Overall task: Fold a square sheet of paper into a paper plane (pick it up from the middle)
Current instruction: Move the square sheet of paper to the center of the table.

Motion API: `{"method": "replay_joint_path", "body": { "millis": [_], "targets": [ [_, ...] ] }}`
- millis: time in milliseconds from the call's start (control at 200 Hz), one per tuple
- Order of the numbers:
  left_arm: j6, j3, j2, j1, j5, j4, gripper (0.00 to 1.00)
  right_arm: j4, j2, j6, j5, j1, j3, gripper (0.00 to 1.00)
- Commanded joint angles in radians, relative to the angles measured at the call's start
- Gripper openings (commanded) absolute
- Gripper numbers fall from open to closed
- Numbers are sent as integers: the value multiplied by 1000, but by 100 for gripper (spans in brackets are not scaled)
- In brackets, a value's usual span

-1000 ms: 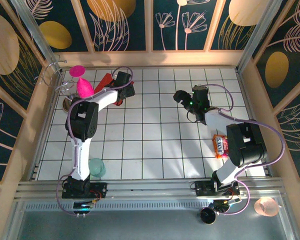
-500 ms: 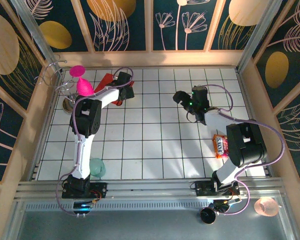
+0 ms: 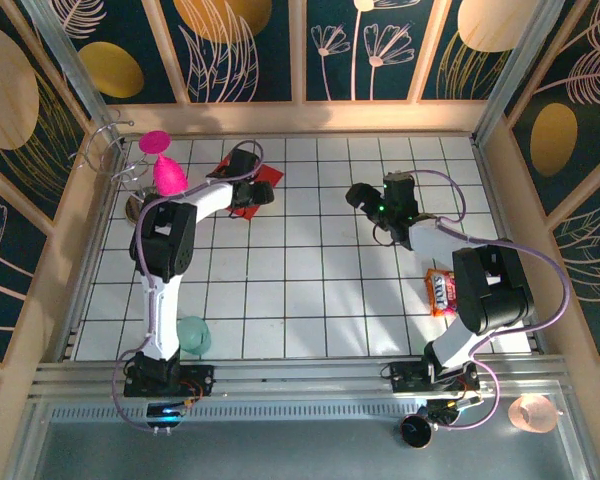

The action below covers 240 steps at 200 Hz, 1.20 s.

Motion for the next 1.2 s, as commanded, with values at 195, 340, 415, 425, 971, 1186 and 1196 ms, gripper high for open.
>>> {"method": "replay_joint_path", "body": {
  "millis": [195,340,415,425,971,1186,1196],
  "targets": [
    [-32,-319,-171,-97,193,26,63,-39,14,5,39,6,25,86],
    [-62,-450,-234,-177,248,85,61,-54,26,-8,39,5,42,85],
    [-59,-489,-257,-213,260,90,61,-61,33,-21,24,7,51,82],
    [-56,-492,-260,-218,261,89,61,-62,34,-23,22,8,53,81],
    [-119,-573,-594,-92,153,174,78,-303,384,-264,-81,238,510,64],
    [-147,-663,-653,-45,89,198,94,-382,565,-232,-75,275,735,61],
    [-146,-664,-655,-45,88,199,95,-383,570,-230,-74,274,743,61]
  ]
}}
